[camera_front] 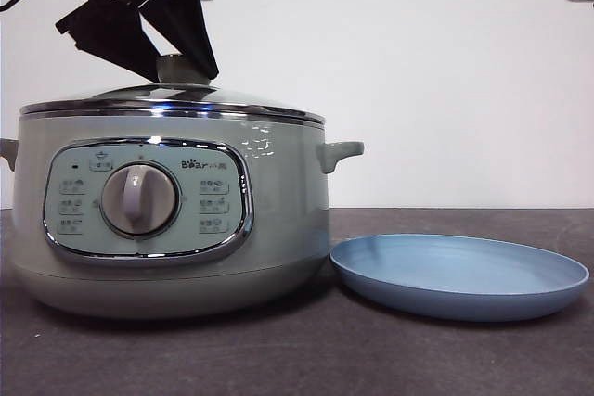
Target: Take the pumpkin out from the steamer,put the pumpkin in the blue plate,close the lid
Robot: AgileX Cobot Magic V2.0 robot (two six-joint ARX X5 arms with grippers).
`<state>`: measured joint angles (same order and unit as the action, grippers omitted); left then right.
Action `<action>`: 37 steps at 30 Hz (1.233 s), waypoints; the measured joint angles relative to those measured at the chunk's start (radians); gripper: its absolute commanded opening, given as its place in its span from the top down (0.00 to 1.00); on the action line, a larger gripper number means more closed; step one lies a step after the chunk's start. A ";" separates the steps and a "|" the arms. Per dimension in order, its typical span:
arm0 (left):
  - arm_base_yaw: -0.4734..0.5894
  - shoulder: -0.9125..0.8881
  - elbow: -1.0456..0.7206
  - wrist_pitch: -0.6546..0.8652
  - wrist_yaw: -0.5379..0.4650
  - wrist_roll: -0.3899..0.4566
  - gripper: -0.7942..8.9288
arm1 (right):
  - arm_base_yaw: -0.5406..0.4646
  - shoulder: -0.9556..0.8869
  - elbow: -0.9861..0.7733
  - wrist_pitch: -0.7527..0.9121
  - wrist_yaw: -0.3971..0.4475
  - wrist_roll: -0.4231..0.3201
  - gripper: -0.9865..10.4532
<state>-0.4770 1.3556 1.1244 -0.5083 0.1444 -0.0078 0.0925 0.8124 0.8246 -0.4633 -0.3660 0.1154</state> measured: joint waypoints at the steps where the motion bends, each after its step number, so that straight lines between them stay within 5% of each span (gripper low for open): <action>1: -0.001 0.000 0.000 0.000 -0.003 0.005 0.93 | 0.000 0.000 0.000 0.000 0.000 0.000 0.56; 18: -0.002 -0.104 0.002 -0.004 -0.022 0.024 0.93 | 0.000 0.018 0.000 0.035 -0.002 0.000 0.56; 22: -0.002 -0.200 0.009 -0.008 -0.068 0.024 0.93 | 0.022 0.039 0.000 0.061 -0.060 0.000 0.56; 33: -0.001 -0.492 0.010 -0.116 -0.322 0.040 0.93 | 0.279 0.258 0.148 0.078 -0.073 -0.042 0.51; 37: -0.001 -0.581 0.011 -0.153 -0.425 0.050 0.93 | 0.387 0.397 0.278 0.027 -0.010 -0.092 0.47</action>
<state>-0.4782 0.7750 1.1355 -0.6617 -0.2802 0.0422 0.4793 1.2091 1.1023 -0.4358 -0.3763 0.0231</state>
